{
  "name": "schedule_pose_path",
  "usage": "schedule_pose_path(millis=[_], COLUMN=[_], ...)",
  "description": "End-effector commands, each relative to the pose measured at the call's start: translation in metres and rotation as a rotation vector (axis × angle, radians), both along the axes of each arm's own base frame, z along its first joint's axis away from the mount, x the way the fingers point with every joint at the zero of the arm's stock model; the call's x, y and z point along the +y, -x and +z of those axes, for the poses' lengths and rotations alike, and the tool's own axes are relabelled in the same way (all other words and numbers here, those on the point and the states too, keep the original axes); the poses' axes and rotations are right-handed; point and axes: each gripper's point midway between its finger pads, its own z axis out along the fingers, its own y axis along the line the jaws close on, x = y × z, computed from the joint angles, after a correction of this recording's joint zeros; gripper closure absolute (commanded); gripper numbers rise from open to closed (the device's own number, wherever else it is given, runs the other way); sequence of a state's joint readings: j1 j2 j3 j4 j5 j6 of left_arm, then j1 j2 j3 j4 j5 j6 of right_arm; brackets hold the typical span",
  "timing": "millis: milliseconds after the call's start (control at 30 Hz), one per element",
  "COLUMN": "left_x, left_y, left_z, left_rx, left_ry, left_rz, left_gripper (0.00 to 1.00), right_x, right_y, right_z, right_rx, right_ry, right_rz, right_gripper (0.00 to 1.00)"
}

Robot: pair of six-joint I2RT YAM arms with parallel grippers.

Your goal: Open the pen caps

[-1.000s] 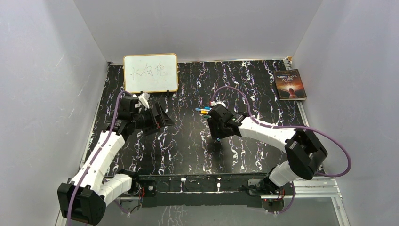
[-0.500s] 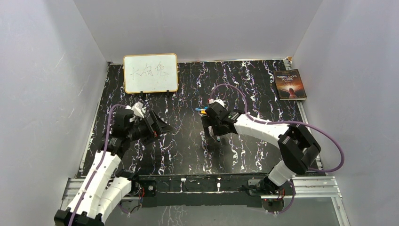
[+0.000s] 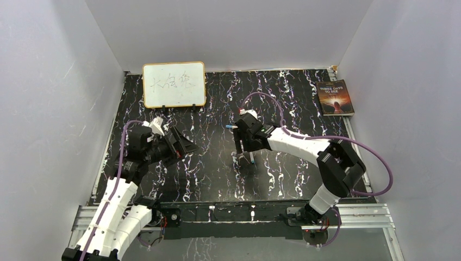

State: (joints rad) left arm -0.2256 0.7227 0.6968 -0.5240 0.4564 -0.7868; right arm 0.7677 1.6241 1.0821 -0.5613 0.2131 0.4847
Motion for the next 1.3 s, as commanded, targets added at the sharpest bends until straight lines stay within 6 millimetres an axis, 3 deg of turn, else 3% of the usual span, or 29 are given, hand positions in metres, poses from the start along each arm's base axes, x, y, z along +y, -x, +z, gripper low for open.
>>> schedule_pose_path(millis=[0,333,767,1267], left_x=[-0.005,-0.005,-0.007,-0.010], left_y=[0.008,0.008,0.003,0.005], left_z=[-0.005,-0.031,-0.032,-0.028], left_rx=[0.016,0.060,0.067,0.095], left_ry=[0.040,0.017,0.031,0.044], left_rz=[-0.022,-0.035,-0.023,-0.042], left_gripper=[0.02,0.02,0.02,0.02], right_x=[-0.009,-0.021,-0.036,-0.021], right_y=[-0.017,-0.018,0.001,-0.002], right_z=[0.015,-0.012,-0.032,-0.038], right_rx=[-0.062,0.001,0.048,0.121], right_ry=[-0.076,-0.041,-0.009,-0.004], right_rz=[-0.058,-0.023,-0.030,0.001], right_gripper=[0.35,0.48,0.50,0.59])
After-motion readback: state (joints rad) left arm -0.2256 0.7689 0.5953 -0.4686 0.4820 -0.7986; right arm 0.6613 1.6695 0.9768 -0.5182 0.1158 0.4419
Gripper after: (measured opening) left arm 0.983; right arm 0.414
